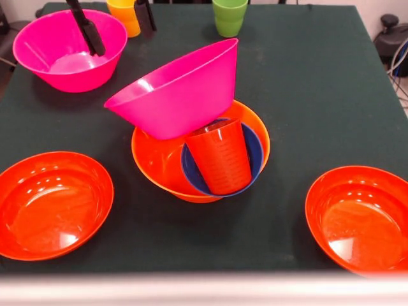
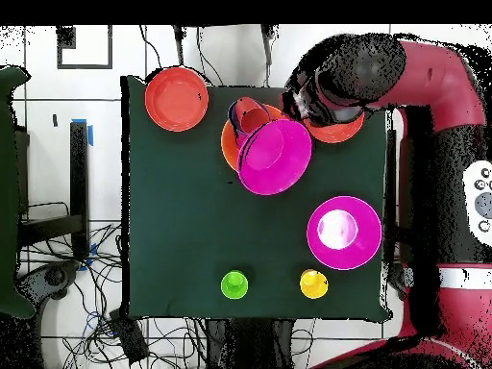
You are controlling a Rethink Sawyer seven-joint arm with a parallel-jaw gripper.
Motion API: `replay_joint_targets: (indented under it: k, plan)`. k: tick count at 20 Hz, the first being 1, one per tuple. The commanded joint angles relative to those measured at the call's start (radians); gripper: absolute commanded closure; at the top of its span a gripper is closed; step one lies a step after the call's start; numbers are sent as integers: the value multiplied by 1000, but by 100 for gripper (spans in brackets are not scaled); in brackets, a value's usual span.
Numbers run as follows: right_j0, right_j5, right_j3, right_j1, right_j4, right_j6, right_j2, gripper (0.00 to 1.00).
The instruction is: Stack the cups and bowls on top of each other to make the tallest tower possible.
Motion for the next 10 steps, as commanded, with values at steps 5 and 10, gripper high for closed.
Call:
replay_joint_targets:
  k: [5,10]
  plan:
    - [134,-104,-29,53,-157,-34,-109,0]
    - [164,-131,22,20,-165,19,-153,0]
